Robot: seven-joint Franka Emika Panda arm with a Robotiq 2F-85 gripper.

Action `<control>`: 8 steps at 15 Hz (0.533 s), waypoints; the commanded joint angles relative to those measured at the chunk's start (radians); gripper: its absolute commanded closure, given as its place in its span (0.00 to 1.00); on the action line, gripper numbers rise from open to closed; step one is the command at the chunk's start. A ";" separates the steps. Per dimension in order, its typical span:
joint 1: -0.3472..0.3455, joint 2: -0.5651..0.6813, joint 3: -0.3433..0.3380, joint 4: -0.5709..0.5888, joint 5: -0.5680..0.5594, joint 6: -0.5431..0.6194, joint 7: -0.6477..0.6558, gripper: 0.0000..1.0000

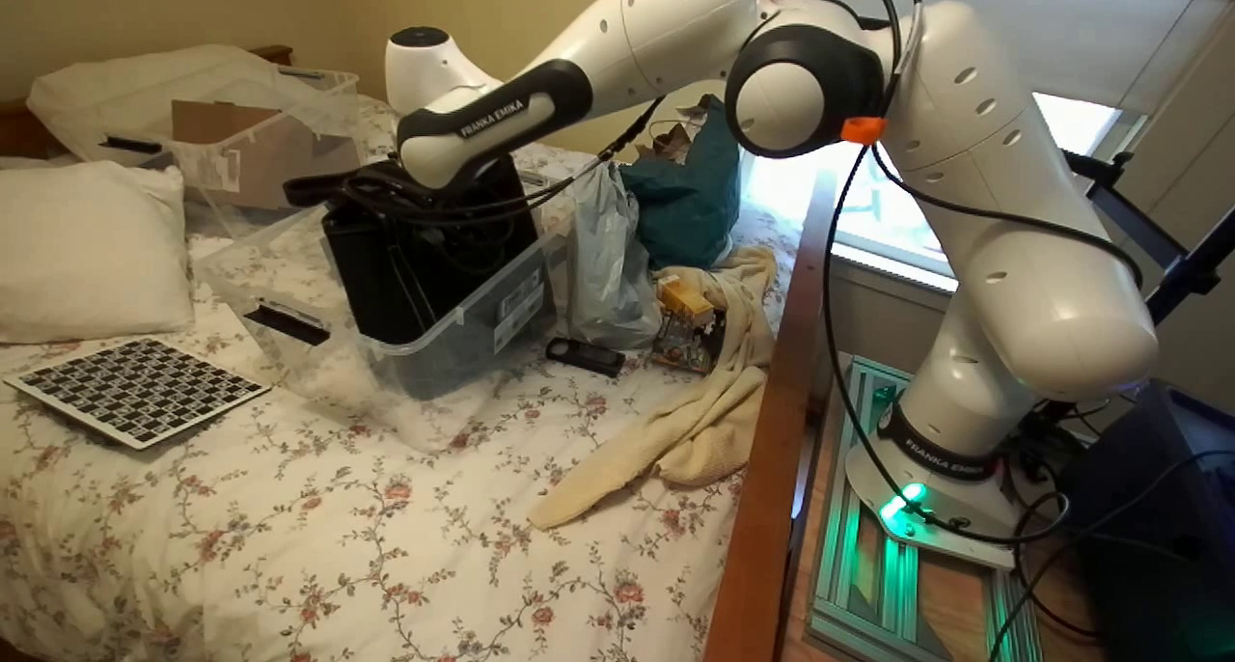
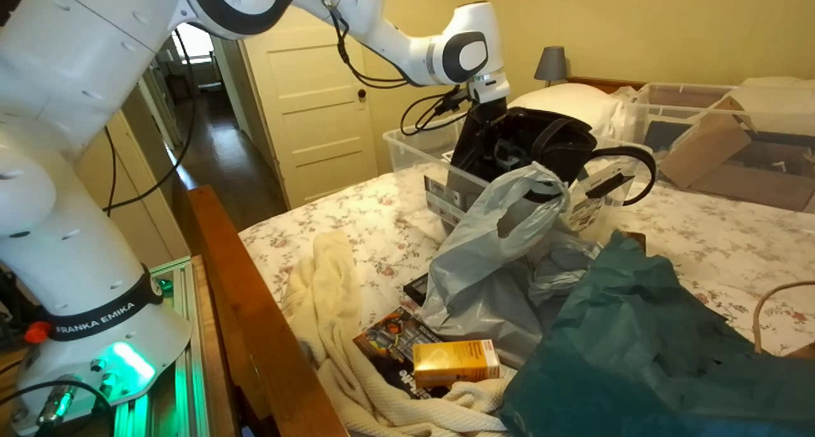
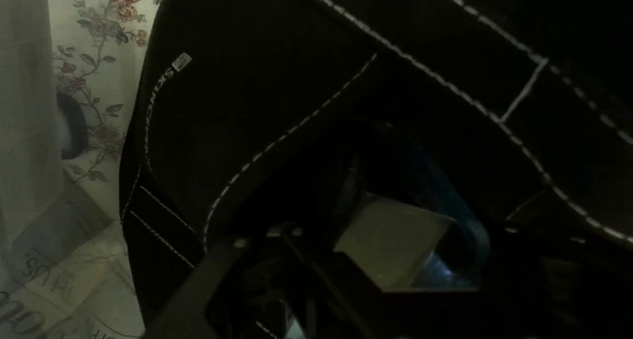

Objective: Put the grey box inside the black bag.

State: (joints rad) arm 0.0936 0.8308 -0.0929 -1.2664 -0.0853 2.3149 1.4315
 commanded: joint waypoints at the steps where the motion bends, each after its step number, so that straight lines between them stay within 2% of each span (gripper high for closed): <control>1: 0.003 0.028 -0.012 0.047 0.041 0.004 0.010 0.63; 4: 0.009 -0.005 -0.021 0.014 0.042 0.006 0.013 0.82; 8: 0.033 -0.106 -0.035 -0.073 0.016 -0.008 0.009 0.87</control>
State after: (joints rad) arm 0.0963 0.8171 -0.1051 -1.2602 -0.0665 2.3143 1.4331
